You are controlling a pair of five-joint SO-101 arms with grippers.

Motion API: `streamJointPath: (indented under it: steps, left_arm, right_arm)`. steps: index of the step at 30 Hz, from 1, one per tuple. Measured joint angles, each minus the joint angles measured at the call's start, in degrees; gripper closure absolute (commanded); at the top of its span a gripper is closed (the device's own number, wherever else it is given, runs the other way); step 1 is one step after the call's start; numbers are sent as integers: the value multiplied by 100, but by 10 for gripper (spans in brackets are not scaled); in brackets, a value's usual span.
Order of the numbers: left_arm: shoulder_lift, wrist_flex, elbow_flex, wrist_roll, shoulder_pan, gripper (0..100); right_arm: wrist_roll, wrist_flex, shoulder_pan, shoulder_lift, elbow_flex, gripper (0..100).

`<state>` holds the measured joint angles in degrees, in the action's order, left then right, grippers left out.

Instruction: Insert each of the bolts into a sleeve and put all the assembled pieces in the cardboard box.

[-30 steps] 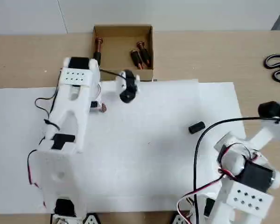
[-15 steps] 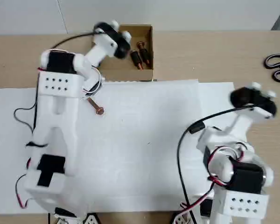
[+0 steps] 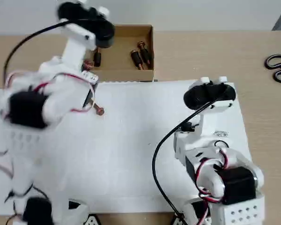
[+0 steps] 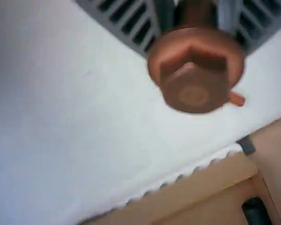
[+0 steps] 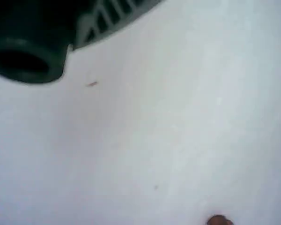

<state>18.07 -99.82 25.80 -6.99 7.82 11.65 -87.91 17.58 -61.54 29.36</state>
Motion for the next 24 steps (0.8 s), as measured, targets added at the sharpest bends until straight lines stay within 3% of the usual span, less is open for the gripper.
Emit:
streamJointPath:
  steps: [7,11,19,24]
  left_arm:
    - [1248,53,-826,2356,70,995]
    - [1952,396,-1565,3332,70,995]
    - [3859,1354,-3798,4246,70,995]
    - [5371,2224,-5820,4334,114,995]
  right_arm:
    - [0,132,536,0,-35,996]
    - [0,659,844,-9,176,995]
    - [0,1829,1618,-9,1336,995]
    - [0,2804,2084,-9,2084,995]
